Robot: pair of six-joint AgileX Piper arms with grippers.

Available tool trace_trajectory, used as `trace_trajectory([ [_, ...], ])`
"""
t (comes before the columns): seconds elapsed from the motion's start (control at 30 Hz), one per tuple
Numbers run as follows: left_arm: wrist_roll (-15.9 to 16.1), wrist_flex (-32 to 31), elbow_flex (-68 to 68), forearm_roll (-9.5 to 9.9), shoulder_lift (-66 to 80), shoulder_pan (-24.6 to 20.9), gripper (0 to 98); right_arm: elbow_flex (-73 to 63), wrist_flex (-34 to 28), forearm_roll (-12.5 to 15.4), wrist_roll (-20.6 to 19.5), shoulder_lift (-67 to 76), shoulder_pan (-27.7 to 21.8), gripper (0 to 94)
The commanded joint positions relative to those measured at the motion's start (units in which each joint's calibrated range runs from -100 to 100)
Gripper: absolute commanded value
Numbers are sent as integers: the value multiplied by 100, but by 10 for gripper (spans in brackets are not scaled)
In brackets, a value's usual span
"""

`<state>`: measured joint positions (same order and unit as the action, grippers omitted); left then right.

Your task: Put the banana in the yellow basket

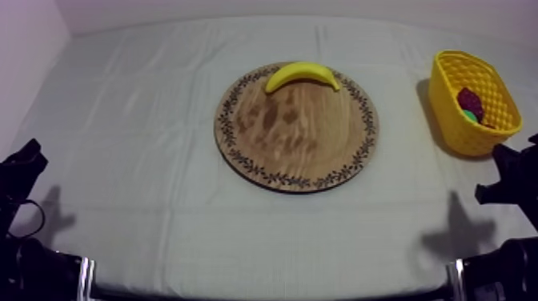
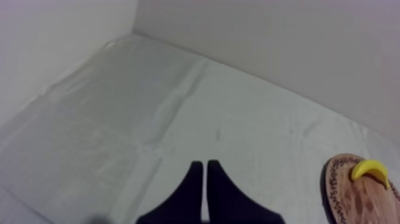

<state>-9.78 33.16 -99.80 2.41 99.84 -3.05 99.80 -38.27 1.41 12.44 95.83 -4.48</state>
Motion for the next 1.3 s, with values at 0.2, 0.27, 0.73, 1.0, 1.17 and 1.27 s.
trace_trajectory([
  [0.2,-1,-1,2,1,-2,-2,1,-17,20,22,-1027,-9,954,4],
  [0.27,-1,-1,2,1,-2,-2,1,-15,24,22,-970,-8,1067,4],
  [0.73,-1,-1,2,1,-2,-2,1,-60,24,17,-781,-8,1211,6],
  [1.0,-1,-1,2,1,-2,-2,1,-920,-339,-213,-685,-491,1593,5],
  [1.17,-1,-1,2,1,-2,-2,1,-2085,-682,-172,-416,-1506,1674,5],
  [1.27,-1,-1,2,1,-2,-2,1,-2897,-1025,-175,-314,-2208,1688,5],
])
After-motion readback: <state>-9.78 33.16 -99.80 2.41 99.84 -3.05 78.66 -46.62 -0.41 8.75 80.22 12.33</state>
